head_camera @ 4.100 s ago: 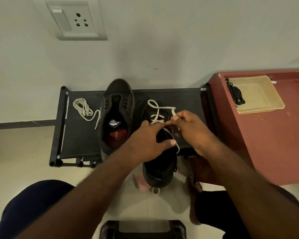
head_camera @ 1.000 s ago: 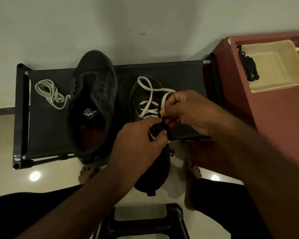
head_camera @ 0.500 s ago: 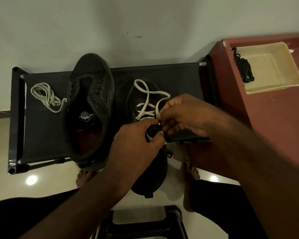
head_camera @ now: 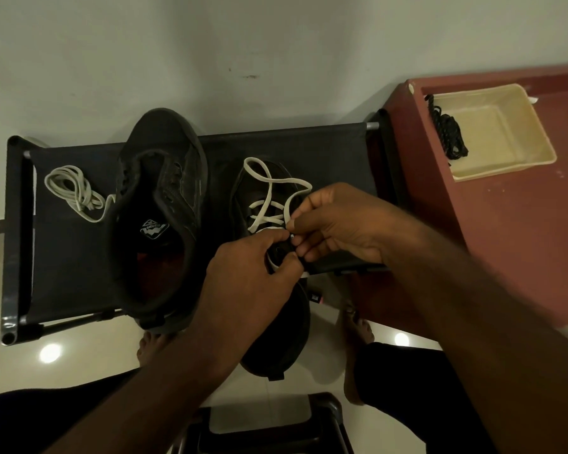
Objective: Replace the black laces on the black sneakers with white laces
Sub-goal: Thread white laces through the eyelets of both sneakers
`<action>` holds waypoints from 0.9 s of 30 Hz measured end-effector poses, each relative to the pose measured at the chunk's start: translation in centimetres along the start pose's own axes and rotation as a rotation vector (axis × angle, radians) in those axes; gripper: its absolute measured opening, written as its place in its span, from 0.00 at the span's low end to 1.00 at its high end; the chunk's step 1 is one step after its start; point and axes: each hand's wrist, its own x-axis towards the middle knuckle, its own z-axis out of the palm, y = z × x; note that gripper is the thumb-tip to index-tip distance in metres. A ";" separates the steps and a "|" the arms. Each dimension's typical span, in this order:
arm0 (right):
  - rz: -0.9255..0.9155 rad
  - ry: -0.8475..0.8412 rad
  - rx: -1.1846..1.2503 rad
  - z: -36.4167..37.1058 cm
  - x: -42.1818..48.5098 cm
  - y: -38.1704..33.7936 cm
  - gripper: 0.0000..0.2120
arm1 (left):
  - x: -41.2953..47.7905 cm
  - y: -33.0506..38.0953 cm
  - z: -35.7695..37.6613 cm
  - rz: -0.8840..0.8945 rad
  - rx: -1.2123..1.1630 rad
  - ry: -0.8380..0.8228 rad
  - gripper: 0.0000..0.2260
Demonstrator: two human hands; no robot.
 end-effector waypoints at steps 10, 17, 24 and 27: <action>-0.002 -0.051 -0.007 -0.1 -0.1 -0.1 0.05 | 0.2 0.0 0.0 0.004 0.018 0.000 0.10; -0.014 -0.025 -0.089 0.4 0.1 -0.1 0.07 | 0.3 -0.1 -0.1 0.016 0.008 0.005 0.09; -0.004 -0.017 -0.067 0.1 0.1 -0.3 0.12 | 0.4 0.0 -0.1 0.012 0.002 0.007 0.11; -0.001 -0.030 -0.052 0.1 -0.2 -0.4 0.12 | 0.4 0.0 -0.2 0.011 -0.003 0.012 0.12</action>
